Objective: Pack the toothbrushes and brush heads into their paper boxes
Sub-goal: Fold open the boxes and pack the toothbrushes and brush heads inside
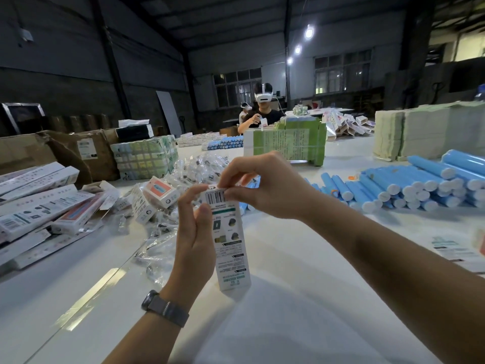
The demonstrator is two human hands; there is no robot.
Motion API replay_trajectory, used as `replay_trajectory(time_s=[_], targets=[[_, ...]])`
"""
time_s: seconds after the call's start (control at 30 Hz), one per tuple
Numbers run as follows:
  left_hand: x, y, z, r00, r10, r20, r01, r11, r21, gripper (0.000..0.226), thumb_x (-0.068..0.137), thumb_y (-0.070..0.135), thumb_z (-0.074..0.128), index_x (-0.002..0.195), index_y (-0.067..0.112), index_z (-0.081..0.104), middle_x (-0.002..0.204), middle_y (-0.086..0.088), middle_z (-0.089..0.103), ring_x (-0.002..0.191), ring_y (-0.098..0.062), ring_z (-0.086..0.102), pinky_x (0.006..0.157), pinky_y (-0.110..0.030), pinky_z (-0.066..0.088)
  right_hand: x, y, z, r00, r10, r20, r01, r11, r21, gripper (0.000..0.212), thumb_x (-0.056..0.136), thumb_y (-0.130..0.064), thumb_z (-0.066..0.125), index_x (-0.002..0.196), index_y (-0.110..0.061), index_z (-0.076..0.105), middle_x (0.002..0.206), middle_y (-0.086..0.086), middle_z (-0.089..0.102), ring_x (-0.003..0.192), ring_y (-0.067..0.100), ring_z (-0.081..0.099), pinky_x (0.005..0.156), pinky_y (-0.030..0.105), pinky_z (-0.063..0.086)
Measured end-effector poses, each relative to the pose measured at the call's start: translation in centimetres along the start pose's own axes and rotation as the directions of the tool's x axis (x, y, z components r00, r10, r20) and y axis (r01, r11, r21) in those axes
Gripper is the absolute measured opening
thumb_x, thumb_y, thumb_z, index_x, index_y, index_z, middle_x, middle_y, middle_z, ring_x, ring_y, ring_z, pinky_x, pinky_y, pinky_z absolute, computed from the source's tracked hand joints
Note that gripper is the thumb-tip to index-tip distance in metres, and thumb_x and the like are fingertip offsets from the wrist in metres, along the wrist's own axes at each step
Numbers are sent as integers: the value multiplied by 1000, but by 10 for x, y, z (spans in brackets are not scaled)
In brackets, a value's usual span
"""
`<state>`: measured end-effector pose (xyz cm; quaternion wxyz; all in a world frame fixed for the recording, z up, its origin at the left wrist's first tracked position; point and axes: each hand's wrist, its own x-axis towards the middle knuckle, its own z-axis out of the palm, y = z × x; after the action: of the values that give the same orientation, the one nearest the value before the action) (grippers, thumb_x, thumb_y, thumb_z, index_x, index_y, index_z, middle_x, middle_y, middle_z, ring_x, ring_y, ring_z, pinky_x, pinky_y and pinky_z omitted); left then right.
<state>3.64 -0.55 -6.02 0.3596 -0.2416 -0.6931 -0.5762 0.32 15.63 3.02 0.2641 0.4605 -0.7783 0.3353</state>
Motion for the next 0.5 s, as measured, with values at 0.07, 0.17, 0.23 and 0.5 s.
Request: replay_trajectory(time_s=[0.07, 0.17, 0.23, 0.5], targets=[[0, -1, 0, 1000, 1, 11, -1, 1000, 3, 26, 102, 37, 34, 114, 58, 41, 100, 23, 67, 88, -10, 70, 65, -24, 58, -1, 3, 5, 998, 48, -28, -47, 998, 33, 10, 84, -11, 76, 92, -14, 72, 86, -12, 69, 80, -8, 61, 76, 14, 51], [-1, -2, -1, 1000, 14, 28, -15, 999, 48, 33, 103, 35, 33, 120, 62, 36, 103, 21, 69, 90, -11, 71, 65, -22, 57, -1, 6, 11, 991, 120, -54, -118, 992, 32, 12, 88, -13, 73, 99, -15, 70, 92, -11, 70, 90, 2, 64, 79, 20, 54], [-2, -2, -1, 999, 23, 29, -26, 995, 99, 38, 104, 32, 33, 127, 62, 33, 108, 28, 67, 92, -8, 72, 65, -19, 57, -2, 7, 9, 989, 150, -17, -148, 985, 83, 21, 86, -21, 75, 106, -17, 67, 97, -10, 69, 90, 1, 65, 77, 19, 55], [-2, -3, -1, 996, 18, 93, -17, 1000, -13, 47, 100, 29, 44, 138, 54, 34, 123, 24, 67, 103, -9, 71, 71, -24, 58, -10, -7, 7, 980, 195, -37, -191, 977, 91, 46, 78, -17, 81, 118, -13, 59, 102, -6, 62, 85, 13, 64, 76, 30, 58]])
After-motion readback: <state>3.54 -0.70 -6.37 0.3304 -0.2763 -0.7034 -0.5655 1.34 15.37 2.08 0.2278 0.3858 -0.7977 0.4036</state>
